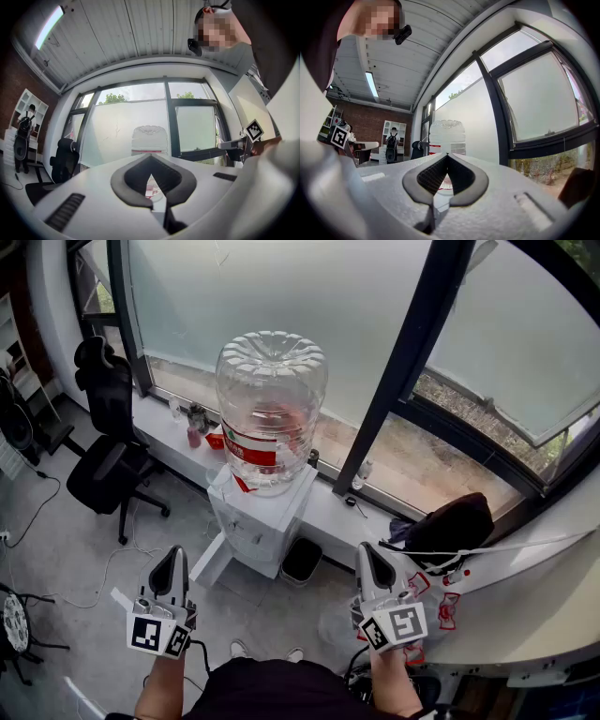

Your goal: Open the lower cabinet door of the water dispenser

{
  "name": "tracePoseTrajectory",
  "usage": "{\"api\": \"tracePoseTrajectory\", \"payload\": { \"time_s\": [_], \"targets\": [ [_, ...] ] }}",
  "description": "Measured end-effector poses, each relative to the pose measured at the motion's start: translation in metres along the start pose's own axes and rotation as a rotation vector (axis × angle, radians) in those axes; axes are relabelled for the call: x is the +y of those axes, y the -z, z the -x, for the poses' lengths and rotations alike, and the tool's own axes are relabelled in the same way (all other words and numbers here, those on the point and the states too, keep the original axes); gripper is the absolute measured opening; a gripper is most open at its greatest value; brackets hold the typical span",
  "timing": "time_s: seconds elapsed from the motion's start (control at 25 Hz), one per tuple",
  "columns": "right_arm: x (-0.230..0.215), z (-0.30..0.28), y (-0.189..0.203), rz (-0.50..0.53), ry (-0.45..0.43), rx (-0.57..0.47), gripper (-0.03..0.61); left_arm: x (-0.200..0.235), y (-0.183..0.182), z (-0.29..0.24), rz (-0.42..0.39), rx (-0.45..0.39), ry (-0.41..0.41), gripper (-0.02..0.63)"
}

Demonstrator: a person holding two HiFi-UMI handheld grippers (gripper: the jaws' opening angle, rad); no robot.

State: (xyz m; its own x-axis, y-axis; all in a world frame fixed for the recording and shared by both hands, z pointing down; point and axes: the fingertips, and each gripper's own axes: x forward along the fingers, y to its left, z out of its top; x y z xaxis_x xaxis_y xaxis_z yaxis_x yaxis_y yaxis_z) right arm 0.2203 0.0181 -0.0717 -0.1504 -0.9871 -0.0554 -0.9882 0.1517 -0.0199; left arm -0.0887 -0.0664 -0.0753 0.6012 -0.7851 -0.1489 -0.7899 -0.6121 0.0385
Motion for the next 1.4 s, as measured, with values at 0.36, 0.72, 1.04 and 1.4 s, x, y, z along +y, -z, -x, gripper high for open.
{"api": "tracePoseTrajectory", "payload": {
  "time_s": [0.36,0.72,1.04,1.4],
  "targets": [
    [0.003,-0.005,-0.003,0.009,-0.032,-0.010,0.005,-0.003,-0.009,0.007,-0.024,-0.011,-0.015,0.006],
    [0.009,-0.007,-0.008,0.032,-0.031,-0.032,0.005,0.000,-0.011,0.013,-0.032,-0.017,-0.027,0.006],
    [0.007,-0.005,-0.004,0.038,-0.008,-0.030,0.005,0.002,-0.006,0.010,-0.021,-0.017,-0.018,0.006],
    [0.009,-0.007,-0.011,0.057,-0.003,-0.040,0.005,0.003,-0.007,0.008,-0.016,-0.033,-0.012,0.006]
  ]
}}
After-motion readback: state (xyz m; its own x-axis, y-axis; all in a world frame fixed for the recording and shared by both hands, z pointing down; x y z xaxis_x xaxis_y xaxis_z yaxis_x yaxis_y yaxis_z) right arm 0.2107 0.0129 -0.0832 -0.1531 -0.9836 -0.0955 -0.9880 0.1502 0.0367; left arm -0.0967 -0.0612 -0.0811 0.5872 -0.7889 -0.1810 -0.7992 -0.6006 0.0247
